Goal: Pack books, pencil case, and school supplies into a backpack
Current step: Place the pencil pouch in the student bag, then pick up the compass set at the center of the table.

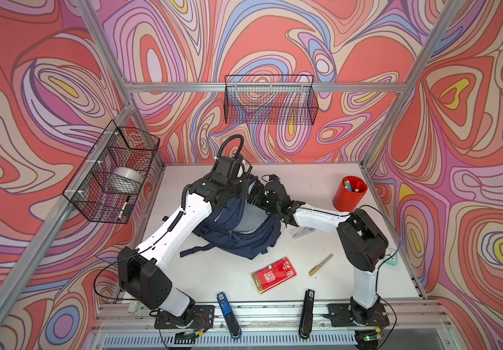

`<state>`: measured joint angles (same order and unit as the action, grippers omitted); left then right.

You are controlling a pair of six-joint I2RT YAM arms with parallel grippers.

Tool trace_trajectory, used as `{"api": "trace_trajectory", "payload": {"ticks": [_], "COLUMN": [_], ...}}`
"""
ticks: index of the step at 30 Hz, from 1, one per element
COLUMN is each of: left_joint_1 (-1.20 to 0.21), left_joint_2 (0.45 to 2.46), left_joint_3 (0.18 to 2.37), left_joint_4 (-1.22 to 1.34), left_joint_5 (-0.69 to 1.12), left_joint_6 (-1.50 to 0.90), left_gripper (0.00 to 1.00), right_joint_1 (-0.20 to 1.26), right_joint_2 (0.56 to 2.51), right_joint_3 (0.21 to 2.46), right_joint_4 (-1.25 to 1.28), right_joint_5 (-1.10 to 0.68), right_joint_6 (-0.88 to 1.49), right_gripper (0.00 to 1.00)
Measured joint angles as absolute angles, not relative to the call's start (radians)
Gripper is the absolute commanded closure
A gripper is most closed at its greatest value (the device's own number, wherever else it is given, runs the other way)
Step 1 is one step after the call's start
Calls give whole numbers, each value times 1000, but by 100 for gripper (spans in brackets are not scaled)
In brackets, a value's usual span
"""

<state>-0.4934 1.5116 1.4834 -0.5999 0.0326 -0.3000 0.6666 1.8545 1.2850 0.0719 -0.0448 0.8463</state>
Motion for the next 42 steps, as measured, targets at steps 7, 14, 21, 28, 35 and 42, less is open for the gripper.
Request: {"api": "trace_trajectory", "payload": {"ticks": [7, 14, 21, 28, 35, 42], "left_joint_1": [-488, -485, -484, -484, -484, -484], "left_joint_2": [1481, 1448, 1425, 1423, 1421, 1407], "left_joint_3": [1429, 1341, 1298, 1280, 1266, 1259], "left_joint_4": [-552, -479, -443, -420, -400, -400], "left_joint_5": [68, 116, 130, 131, 141, 125], "left_joint_6": [-313, -334, -354, -371, -386, -386], "left_gripper": [100, 100, 100, 100, 100, 100], "right_joint_1": [561, 415, 407, 407, 407, 407], "right_joint_2": [1519, 1422, 1474, 1572, 1710, 1803], "right_joint_3": [1140, 1116, 1021, 968, 1023, 1116], "right_joint_4": [-173, -490, -631, -635, -616, -595], "right_joint_5": [-52, -17, -8, -15, 9, 44], "right_joint_6": [730, 725, 760, 786, 782, 752], "right_gripper": [2, 2, 2, 2, 2, 4]}}
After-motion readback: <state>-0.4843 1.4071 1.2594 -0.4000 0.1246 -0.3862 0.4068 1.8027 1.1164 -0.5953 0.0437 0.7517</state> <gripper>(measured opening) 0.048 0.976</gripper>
